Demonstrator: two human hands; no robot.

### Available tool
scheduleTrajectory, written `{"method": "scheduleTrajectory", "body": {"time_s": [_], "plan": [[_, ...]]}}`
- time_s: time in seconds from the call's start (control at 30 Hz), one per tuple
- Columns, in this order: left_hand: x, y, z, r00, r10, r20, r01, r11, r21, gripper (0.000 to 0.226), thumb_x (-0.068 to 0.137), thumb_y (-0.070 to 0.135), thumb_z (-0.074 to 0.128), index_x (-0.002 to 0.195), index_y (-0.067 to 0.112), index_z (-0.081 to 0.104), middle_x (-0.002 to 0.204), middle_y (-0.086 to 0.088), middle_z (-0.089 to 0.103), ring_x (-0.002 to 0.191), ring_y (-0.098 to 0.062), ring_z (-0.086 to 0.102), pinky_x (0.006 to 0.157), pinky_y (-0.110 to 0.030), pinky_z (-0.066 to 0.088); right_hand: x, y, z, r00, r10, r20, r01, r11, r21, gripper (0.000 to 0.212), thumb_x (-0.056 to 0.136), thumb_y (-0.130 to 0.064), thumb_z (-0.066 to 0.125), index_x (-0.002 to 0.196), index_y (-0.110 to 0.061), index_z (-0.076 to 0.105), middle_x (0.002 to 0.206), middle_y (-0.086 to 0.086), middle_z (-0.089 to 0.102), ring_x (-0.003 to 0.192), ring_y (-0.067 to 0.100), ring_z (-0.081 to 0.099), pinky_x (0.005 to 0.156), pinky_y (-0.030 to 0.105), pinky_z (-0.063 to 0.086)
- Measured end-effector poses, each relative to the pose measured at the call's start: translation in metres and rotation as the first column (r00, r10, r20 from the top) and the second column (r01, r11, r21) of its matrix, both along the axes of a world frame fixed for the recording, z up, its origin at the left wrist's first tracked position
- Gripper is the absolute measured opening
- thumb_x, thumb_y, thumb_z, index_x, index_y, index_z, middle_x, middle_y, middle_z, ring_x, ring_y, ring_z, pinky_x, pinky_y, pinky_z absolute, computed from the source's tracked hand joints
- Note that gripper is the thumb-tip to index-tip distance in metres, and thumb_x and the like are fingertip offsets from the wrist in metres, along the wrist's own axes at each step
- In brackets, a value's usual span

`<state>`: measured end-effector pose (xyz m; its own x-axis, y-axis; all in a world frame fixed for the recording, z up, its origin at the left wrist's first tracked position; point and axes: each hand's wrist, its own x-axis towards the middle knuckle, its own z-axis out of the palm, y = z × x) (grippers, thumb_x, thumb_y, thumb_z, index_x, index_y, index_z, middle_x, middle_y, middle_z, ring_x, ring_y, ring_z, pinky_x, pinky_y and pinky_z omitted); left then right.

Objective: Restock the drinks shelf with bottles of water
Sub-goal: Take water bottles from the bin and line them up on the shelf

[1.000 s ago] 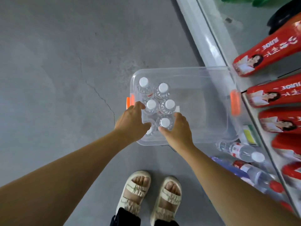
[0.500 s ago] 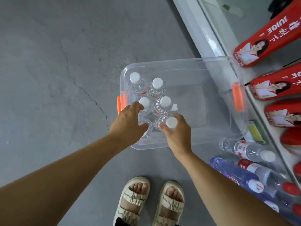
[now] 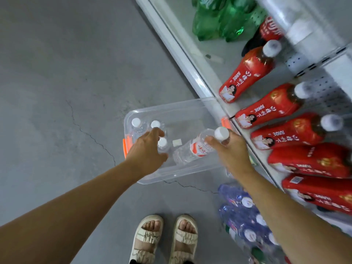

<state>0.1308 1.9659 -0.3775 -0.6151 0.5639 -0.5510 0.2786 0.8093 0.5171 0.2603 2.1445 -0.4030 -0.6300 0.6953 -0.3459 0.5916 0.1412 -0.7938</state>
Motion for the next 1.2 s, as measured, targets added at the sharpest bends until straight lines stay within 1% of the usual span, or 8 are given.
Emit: {"method": "scheduleTrajectory", "body": {"time_s": [0.23, 0.3, 0.4, 0.47, 0.7, 0.9, 1.07, 1.2], "plan": [[-0.003, 0.029, 0.126, 0.995, -0.088, 0.038, 0.086, 0.994, 0.073, 0.069, 0.071, 0.027, 0.08, 0.128, 0.022, 0.043, 0.125, 0.0, 0.055, 0.108, -0.017, 0.054, 0.092, -0.029, 0.045, -0.012, 0.04, 0.161, 0.997, 0.063, -0.046, -0.06, 0.996, 0.068, 0.024, 0.08, -0.033, 0.072, 0.088, -0.011, 0.069, 0.081, 0.006, 0.07, 0.076, 0.014, 0.065, 0.073, 0.032, 0.052], [-0.004, 0.035, 0.167, 0.994, -0.094, 0.062, 0.085, 0.989, 0.124, 0.071, 0.069, 0.028, 0.082, 0.127, 0.023, 0.043, 0.124, 0.0, 0.055, 0.106, -0.017, 0.054, 0.09, -0.03, 0.047, -0.015, 0.045, 0.211, 0.995, 0.093, -0.046, -0.09, 0.993, 0.07, 0.015, 0.084, -0.033, 0.069, 0.08, -0.018, 0.067, 0.073, 0.0, 0.066, 0.066, -0.003, 0.061, 0.061, 0.015, 0.047], [-0.006, 0.042, 0.225, 0.988, -0.112, 0.103, 0.09, 0.976, 0.201, 0.074, 0.067, 0.028, 0.084, 0.128, 0.023, 0.043, 0.124, -0.002, 0.054, 0.107, -0.017, 0.054, 0.09, -0.029, 0.046, -0.021, 0.05, 0.282, 0.992, 0.106, -0.066, -0.099, 0.99, 0.101, 0.026, 0.087, -0.036, 0.064, 0.084, -0.01, 0.067, 0.074, 0.006, 0.068, 0.062, 0.001, 0.056, 0.054, 0.014, 0.041], [-0.007, 0.047, 0.264, 0.982, -0.146, 0.119, 0.114, 0.962, 0.246, 0.076, 0.067, 0.029, 0.084, 0.13, 0.024, 0.042, 0.124, -0.001, 0.053, 0.11, -0.016, 0.053, 0.095, -0.031, 0.044, -0.024, 0.052, 0.328, 0.989, 0.114, -0.095, -0.104, 0.989, 0.102, 0.024, 0.089, -0.036, 0.061, 0.078, -0.015, 0.064, 0.058, -0.012, 0.063, 0.049, -0.004, 0.053, 0.046, 0.011, 0.039], [-0.004, 0.058, 0.386, 0.944, -0.232, 0.233, 0.108, 0.888, 0.448, 0.071, 0.07, 0.022, 0.082, 0.128, 0.026, 0.042, 0.119, 0.008, 0.056, 0.111, -0.011, 0.054, 0.088, -0.024, 0.043, -0.031, 0.054, 0.468, 0.976, 0.119, -0.182, -0.098, 0.988, 0.117, 0.023, 0.091, -0.037, 0.058, 0.09, -0.016, 0.068, 0.075, -0.011, 0.069, 0.071, 0.0, 0.065, 0.073, 0.026, 0.053], [0.007, 0.064, 0.466, 0.948, -0.229, 0.222, 0.064, 0.818, 0.571, 0.067, 0.07, 0.023, 0.081, 0.126, 0.026, 0.045, 0.11, 0.007, 0.065, 0.098, -0.008, 0.063, 0.085, -0.029, 0.051, -0.026, 0.047, 0.571, 0.959, 0.162, -0.231, -0.126, 0.979, 0.163, 0.029, 0.093, -0.037, 0.054, 0.098, -0.013, 0.067, 0.094, 0.001, 0.07, 0.087, 0.012, 0.067, 0.076, 0.024, 0.053], [0.017, 0.069, 0.528, 0.952, -0.255, 0.171, 0.098, 0.781, 0.617, 0.062, 0.072, 0.02, 0.08, 0.122, 0.026, 0.044, 0.109, 0.002, 0.066, 0.097, -0.014, 0.064, 0.08, -0.031, 0.05, -0.009, 0.032, 0.641, 0.948, 0.17, -0.269, -0.094, 0.957, 0.273, 0.017, 0.095, -0.035, 0.051, 0.084, -0.027, 0.061, 0.085, -0.013, 0.065, 0.072, -0.01, 0.061, 0.069, 0.01, 0.048], [0.03, 0.073, 0.577, 0.948, -0.298, 0.112, 0.149, 0.726, 0.671, 0.058, 0.072, 0.015, 0.08, 0.119, 0.021, 0.046, 0.107, -0.003, 0.066, 0.097, -0.017, 0.064, 0.088, -0.037, 0.051, 0.014, 0.022, 0.691, 0.949, 0.137, -0.285, -0.021, 0.927, 0.375, 0.021, 0.096, -0.036, 0.049, 0.089, -0.023, 0.064, 0.093, -0.006, 0.069, 0.088, 0.006, 0.064, 0.083, 0.027, 0.05]]}}
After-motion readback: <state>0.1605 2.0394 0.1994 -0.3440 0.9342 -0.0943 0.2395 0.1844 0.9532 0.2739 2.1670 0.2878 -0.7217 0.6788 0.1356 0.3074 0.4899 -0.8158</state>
